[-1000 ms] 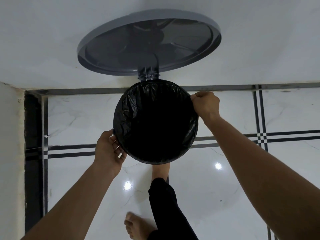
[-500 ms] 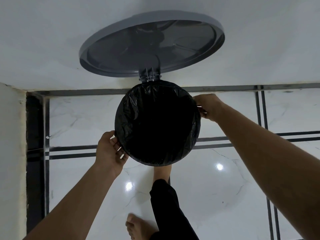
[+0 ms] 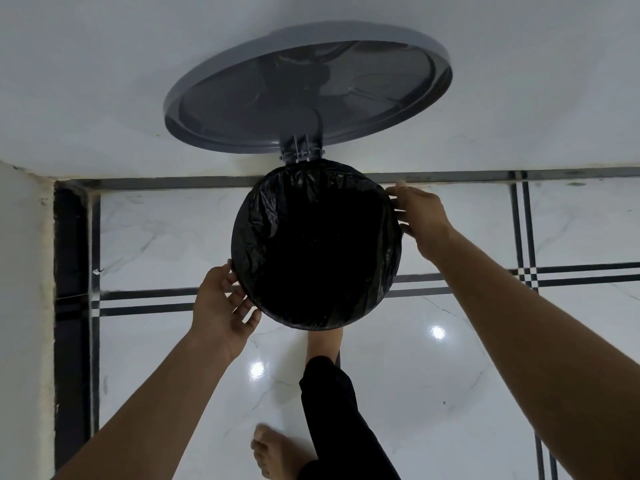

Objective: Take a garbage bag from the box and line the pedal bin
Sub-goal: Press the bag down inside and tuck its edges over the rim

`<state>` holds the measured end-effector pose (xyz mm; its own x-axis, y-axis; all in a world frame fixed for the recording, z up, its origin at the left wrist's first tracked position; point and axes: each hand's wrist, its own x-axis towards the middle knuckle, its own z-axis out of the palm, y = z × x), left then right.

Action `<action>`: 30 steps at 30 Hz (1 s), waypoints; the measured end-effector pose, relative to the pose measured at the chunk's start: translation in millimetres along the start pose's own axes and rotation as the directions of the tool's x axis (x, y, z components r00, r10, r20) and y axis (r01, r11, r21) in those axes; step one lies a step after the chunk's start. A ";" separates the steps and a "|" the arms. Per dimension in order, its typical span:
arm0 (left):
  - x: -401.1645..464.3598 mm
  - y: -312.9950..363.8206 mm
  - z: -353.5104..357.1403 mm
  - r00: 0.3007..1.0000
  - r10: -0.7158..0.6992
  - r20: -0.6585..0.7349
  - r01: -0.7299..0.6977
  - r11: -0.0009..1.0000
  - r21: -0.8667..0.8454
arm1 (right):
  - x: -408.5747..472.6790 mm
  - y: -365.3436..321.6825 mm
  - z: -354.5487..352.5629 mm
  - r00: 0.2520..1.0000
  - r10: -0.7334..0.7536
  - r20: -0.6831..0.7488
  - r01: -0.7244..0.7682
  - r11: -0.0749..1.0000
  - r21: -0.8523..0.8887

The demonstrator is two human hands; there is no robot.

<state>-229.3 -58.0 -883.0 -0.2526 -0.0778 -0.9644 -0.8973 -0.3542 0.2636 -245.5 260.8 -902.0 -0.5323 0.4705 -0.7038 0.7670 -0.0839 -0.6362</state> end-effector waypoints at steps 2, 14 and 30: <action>-0.4 -1.8 -2.4 1.000 -0.005 0.021 0.005 1.000 -0.008 | -27.1 9.6 -1.1 0.971 -0.057 -0.232 0.055 0.998 -0.013; -7.2 -6.1 -1.1 0.999 -0.002 0.048 0.004 1.000 -0.024 | -86.6 48.1 21.0 0.928 0.077 -0.365 -0.021 0.988 0.155; -24.8 -8.3 5.9 0.941 0.320 -0.113 -0.293 0.934 0.203 | -104.2 14.8 19.3 0.894 -0.371 -0.251 0.314 0.918 -0.242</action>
<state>-217.7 -47.7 -861.2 -0.4837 -0.2921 -0.8250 -0.8376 -0.1189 0.5332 -185.6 193.6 -844.2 -0.6710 0.6719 -0.3135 0.6240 0.2833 -0.7283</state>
